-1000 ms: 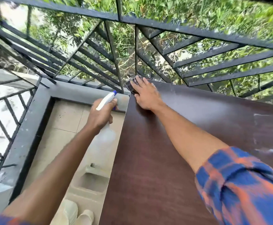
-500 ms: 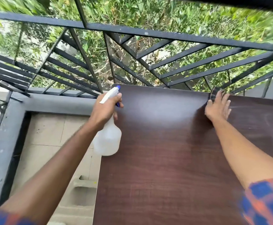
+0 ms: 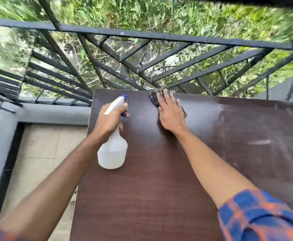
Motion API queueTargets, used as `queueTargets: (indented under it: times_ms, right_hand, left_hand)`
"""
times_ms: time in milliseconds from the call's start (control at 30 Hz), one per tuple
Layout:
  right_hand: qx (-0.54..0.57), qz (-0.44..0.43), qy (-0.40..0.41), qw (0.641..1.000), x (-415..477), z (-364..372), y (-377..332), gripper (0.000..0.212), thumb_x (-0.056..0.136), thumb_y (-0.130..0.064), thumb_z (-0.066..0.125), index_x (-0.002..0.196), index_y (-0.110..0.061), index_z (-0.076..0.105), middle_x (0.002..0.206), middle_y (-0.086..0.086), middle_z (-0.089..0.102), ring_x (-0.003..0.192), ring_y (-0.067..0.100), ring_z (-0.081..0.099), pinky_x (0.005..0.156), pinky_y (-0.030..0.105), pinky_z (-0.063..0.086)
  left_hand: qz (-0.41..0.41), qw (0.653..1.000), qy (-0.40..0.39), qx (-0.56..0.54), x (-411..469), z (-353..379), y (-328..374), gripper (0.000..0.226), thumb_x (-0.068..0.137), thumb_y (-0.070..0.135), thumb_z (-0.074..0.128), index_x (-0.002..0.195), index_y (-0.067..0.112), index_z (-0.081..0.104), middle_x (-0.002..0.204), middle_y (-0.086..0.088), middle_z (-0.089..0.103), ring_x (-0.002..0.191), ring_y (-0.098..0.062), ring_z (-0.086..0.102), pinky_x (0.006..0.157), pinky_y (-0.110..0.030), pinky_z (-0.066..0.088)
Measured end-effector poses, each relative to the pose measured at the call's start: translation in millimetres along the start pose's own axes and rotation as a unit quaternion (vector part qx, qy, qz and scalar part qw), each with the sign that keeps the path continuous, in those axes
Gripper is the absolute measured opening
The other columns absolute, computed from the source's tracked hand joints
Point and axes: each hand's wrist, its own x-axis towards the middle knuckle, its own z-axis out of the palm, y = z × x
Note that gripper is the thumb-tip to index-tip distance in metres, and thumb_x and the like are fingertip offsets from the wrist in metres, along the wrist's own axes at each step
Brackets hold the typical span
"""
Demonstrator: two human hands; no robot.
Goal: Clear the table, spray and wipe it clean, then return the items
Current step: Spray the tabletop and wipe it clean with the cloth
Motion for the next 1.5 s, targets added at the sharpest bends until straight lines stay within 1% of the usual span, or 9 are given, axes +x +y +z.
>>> queueTargets:
  times_ms: [200, 367, 467, 600, 700, 967, 1100, 1333, 1500]
  right_hand:
    - [0.031, 0.238, 0.054, 0.969, -19, -51, 178, 0.063, 0.103, -0.023, 0.039, 0.160, -0.012, 0.015, 0.168, 0.017, 0.005, 0.155, 0.035, 0.006, 0.123, 0.053, 0.012]
    - [0.060, 0.309, 0.046, 0.948, -32, -69, 225, 0.064, 0.103, -0.024, 0.040, 0.160, -0.011, 0.013, 0.169, 0.015, -0.001, 0.155, 0.033, 0.000, 0.125, 0.048, 0.005]
    - [0.085, 0.267, 0.057, 0.958, -27, -62, 184, 0.062, 0.104, -0.027, 0.040, 0.160, -0.013, 0.017, 0.169, 0.012, -0.002, 0.156, 0.031, 0.001, 0.126, 0.047, 0.004]
    - [0.041, 0.034, 0.015, 0.998, -59, -33, 127, 0.060, 0.105, -0.030, 0.038, 0.159, -0.013, 0.020, 0.169, 0.012, 0.008, 0.155, 0.031, 0.011, 0.125, 0.048, 0.012]
    - [0.035, -0.049, 0.014, 0.998, -89, -30, 152, 0.057, 0.105, -0.027, 0.040, 0.159, -0.015, 0.025, 0.168, 0.008, 0.017, 0.153, 0.030, 0.019, 0.123, 0.047, 0.017]
    - [0.067, 0.309, 0.093, 0.944, -66, -81, 316, 0.061, 0.104, -0.027, 0.040, 0.160, -0.013, 0.018, 0.168, 0.013, 0.007, 0.154, 0.035, 0.009, 0.124, 0.050, 0.012]
    - [0.064, 0.234, 0.078, 0.967, -57, -73, 252, 0.064, 0.105, -0.029, 0.038, 0.161, -0.015, 0.012, 0.169, 0.010, -0.001, 0.155, 0.032, 0.003, 0.125, 0.050, 0.009]
    - [0.038, -0.038, 0.013, 0.998, -197, -12, 174, 0.057, 0.101, -0.032, 0.042, 0.156, -0.022, 0.031, 0.166, 0.002, 0.023, 0.150, 0.025, 0.027, 0.122, 0.046, 0.023]
    - [-0.003, 0.200, 0.042, 0.979, -183, -48, 297, 0.059, 0.104, -0.034, 0.038, 0.159, -0.018, 0.024, 0.168, 0.009, 0.016, 0.153, 0.030, 0.020, 0.123, 0.049, 0.016]
  left_hand:
    - [0.000, 1.000, 0.013, -0.004, -25, 49, 0, 0.025, 0.099, 0.029, 0.060, 0.086, 0.009, 0.065, 0.080, -0.005, 0.071, 0.032, -0.021, 0.042, 0.046, -0.031, 0.040]
    - [0.015, 1.000, 0.016, -0.015, -49, 100, 12, 0.028, 0.091, 0.037, 0.060, 0.082, 0.011, 0.067, 0.080, -0.009, 0.071, 0.038, -0.011, 0.049, 0.040, -0.028, 0.040]
    - [0.028, 0.999, 0.013, -0.008, -58, 131, 17, 0.030, 0.094, 0.036, 0.058, 0.086, 0.008, 0.067, 0.087, -0.016, 0.071, 0.038, -0.014, 0.047, 0.041, -0.028, 0.041]
    - [0.032, 0.999, 0.011, 0.011, -64, 169, 22, 0.030, 0.099, 0.031, 0.057, 0.087, 0.006, 0.067, 0.091, -0.020, 0.072, 0.036, -0.017, 0.045, 0.043, -0.026, 0.041]
    - [0.033, 0.999, 0.002, 0.017, -71, 196, 25, 0.032, 0.095, 0.036, 0.058, 0.086, 0.007, 0.068, 0.091, -0.021, 0.072, 0.037, -0.018, 0.045, 0.043, -0.028, 0.042]
    - [0.044, 0.999, -0.018, 0.019, -86, 229, 33, 0.032, 0.091, 0.039, 0.058, 0.074, 0.014, 0.067, 0.089, -0.018, 0.071, 0.040, -0.017, 0.046, 0.043, -0.029, 0.043]
    - [0.039, 0.998, -0.017, 0.041, -88, 234, 31, 0.033, 0.088, 0.040, 0.058, 0.076, 0.010, 0.065, 0.089, -0.018, 0.071, 0.041, -0.016, 0.047, 0.043, -0.028, 0.043]
    - [0.040, 0.998, -0.018, 0.051, -94, 248, 19, 0.029, 0.093, 0.029, 0.057, 0.075, 0.008, 0.064, 0.084, -0.017, 0.070, 0.037, -0.023, 0.044, 0.044, -0.027, 0.040]
    - [0.046, 0.997, -0.039, 0.047, -108, 262, 17, 0.026, 0.104, 0.014, 0.051, 0.084, 0.003, 0.061, 0.086, -0.017, 0.064, 0.041, -0.010, 0.048, 0.040, -0.024, 0.039]
